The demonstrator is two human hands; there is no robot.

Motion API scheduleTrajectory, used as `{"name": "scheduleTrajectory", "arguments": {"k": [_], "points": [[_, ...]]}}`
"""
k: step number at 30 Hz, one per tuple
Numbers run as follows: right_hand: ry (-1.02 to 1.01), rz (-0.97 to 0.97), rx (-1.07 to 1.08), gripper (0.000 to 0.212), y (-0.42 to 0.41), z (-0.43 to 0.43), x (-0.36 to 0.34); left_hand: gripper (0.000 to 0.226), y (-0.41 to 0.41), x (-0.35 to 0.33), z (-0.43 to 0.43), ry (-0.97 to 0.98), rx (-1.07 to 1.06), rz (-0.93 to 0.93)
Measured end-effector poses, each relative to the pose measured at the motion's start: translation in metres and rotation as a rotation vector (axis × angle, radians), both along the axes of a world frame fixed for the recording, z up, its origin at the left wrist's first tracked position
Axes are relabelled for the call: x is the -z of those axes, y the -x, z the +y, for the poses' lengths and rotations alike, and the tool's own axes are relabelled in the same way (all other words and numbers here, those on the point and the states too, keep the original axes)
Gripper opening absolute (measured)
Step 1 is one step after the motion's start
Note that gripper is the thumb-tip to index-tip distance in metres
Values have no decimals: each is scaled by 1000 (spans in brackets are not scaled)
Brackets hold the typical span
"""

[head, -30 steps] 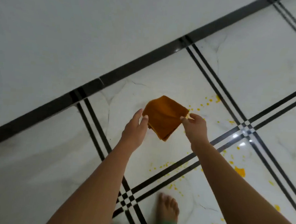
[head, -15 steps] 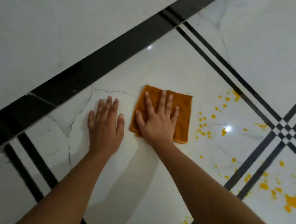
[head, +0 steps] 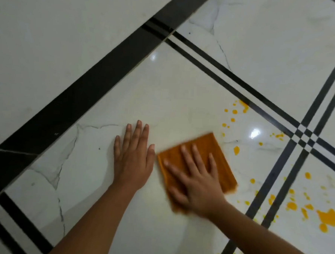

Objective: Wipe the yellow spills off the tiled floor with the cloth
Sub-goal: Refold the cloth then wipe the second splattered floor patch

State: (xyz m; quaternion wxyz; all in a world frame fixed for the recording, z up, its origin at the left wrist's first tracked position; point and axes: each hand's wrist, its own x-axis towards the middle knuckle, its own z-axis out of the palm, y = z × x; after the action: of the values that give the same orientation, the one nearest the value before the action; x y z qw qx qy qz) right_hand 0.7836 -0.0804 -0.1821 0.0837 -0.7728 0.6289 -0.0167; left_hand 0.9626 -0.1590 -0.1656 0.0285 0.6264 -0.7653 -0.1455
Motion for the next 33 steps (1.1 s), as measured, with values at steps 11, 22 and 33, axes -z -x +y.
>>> {"name": "scheduleTrajectory", "arguments": {"k": [11,22,33], "points": [[-91,-34,261,60,60,-63,-5,69,72,9,-50,30,130,43],[-94,-24,357,60,92,-121,-5,62,69,19,-45,93,217,-19],[-136,-42,366,58,89,-129,-9,62,71,18,-46,83,213,-48]]}}
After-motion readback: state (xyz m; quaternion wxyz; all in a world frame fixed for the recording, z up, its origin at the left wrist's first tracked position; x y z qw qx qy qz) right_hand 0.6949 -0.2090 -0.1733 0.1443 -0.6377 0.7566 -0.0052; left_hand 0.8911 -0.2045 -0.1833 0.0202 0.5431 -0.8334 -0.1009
